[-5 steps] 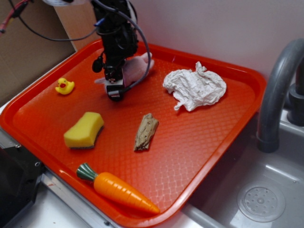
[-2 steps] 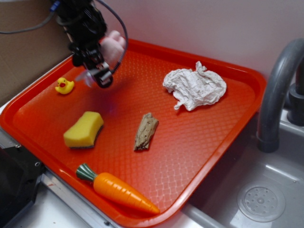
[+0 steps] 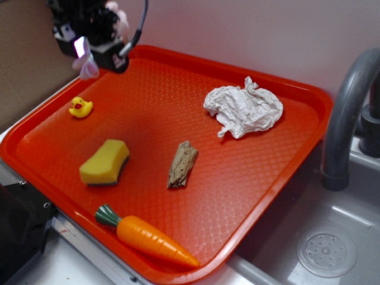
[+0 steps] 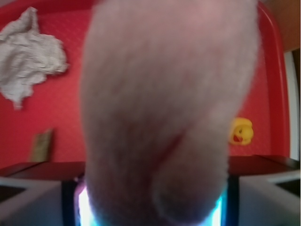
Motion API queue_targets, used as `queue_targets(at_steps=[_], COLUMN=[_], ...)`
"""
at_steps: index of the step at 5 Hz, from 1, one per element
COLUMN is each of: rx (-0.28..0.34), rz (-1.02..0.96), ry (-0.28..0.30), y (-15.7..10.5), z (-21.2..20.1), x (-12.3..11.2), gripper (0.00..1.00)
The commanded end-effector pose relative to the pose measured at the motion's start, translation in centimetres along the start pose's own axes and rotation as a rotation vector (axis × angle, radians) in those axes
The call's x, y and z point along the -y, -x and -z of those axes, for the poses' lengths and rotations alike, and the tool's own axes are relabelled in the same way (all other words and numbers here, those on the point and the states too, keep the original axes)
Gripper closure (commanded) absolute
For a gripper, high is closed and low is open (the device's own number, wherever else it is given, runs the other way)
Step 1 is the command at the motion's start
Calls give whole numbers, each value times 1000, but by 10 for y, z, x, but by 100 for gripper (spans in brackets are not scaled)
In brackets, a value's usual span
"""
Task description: Grab the pink bunny.
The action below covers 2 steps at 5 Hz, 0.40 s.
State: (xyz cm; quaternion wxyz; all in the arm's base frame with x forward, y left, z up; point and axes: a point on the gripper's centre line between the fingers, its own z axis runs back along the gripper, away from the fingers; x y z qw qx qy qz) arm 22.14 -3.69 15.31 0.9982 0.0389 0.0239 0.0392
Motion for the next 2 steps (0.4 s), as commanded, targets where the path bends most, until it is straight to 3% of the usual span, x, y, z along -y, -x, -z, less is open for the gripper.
queue_targets(at_steps=[1, 2], rx=[90, 183], rz=[45, 67], ry=[43, 99], y=[-6, 3], z=[-69, -75], x=[32, 27], gripper=[100, 100])
